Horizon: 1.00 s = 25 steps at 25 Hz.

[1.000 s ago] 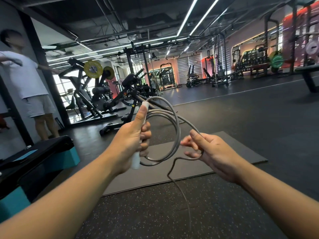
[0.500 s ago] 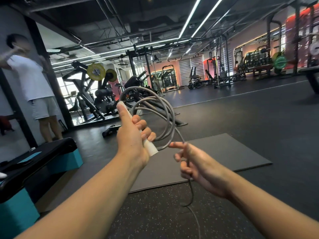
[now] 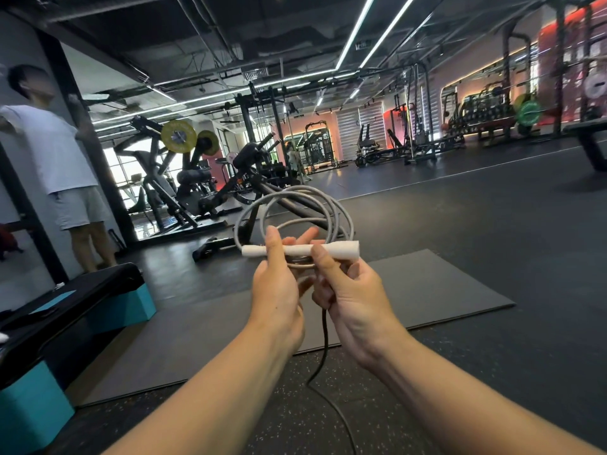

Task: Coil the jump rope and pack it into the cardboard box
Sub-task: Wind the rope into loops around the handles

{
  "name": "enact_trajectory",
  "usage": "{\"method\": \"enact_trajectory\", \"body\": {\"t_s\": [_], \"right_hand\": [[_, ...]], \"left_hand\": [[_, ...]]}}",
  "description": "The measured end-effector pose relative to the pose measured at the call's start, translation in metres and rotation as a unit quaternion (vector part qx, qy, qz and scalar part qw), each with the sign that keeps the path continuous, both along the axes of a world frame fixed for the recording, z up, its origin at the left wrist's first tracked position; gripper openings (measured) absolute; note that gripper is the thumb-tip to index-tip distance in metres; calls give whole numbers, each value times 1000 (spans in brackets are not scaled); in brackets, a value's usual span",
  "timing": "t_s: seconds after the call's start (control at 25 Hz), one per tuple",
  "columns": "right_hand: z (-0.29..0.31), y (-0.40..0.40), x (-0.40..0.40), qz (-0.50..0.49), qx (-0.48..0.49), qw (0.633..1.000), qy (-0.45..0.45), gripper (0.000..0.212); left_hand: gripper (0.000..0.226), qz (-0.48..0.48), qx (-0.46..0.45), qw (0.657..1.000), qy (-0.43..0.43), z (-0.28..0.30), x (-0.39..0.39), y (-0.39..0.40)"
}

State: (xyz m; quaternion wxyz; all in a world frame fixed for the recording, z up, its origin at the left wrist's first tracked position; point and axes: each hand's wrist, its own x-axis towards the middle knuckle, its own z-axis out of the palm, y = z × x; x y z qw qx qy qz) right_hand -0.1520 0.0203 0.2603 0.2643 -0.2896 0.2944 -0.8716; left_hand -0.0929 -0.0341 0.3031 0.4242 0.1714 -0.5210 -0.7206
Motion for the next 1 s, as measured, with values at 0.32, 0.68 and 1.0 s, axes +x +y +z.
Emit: {"method": "enact_trajectory", "body": {"t_s": [0.32,0.68,1.0], "right_hand": [[15,19,-34,-7,96,986,134,32],[30,40,-41,27,224,879,419,26],[27,39,-47,18,308,786,536,29]], "left_hand": [[54,-38,19,992,-120,-17,30,-26],[101,-1,-740,633,-229,73,40,-36],[60,-113,-762,392,-504,87,8,-18]]}}
